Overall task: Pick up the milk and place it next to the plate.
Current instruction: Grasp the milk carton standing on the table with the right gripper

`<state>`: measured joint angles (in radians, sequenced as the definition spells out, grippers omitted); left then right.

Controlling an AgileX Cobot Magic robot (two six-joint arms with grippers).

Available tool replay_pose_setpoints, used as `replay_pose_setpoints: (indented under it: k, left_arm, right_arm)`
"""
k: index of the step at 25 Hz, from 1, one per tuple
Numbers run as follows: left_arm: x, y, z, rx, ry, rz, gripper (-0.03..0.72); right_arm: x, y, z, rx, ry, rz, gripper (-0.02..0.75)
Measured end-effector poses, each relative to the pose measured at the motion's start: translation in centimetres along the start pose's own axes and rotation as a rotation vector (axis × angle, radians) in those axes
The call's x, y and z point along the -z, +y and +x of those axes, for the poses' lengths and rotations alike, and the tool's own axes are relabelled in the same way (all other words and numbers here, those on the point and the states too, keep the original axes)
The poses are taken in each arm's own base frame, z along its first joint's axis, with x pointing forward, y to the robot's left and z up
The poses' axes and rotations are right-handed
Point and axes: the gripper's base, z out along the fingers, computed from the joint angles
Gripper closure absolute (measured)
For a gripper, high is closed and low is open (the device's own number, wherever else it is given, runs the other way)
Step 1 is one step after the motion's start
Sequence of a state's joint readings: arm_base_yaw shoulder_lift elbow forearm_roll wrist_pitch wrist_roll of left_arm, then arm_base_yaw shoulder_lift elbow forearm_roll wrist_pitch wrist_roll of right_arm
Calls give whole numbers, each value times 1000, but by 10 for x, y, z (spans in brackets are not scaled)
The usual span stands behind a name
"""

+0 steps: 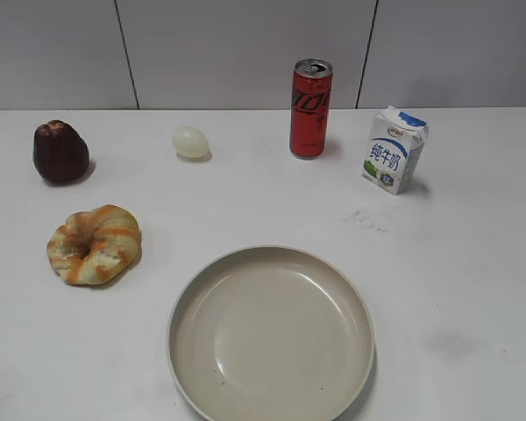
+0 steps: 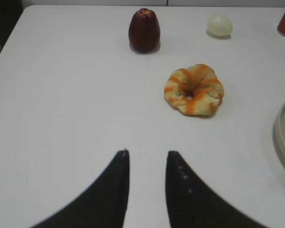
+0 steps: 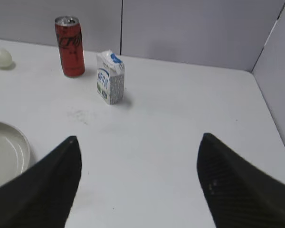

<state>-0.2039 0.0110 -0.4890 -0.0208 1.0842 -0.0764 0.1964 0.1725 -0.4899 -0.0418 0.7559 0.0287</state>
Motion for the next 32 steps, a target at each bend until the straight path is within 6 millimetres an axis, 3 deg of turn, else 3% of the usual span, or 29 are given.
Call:
replay_pose_setpoints:
  k: [4,8,12,20,26,32]
  left_arm:
    - [0,0,0,0,0,0,479]
    - [0,0,0,0,0,0,479]
    - [0,0,0,0,0,0,479]
    - [0,0,0,0,0,0,479]
    - [0,0,0,0,0,0,479]
    - [0,0,0,0,0,0,479]
  right_arm:
    - [-33,0,-26,25,141,6,163]
    - [-80,1,-61,67,283,1,163]
    - [-142,3,-92,112,447,-11,163]
    - [-275,10,-121,211,719,-105,163]
    - [-356,17,-130,246,782,-176,163]
    - [-407,25,-106,277,819,-280,163]
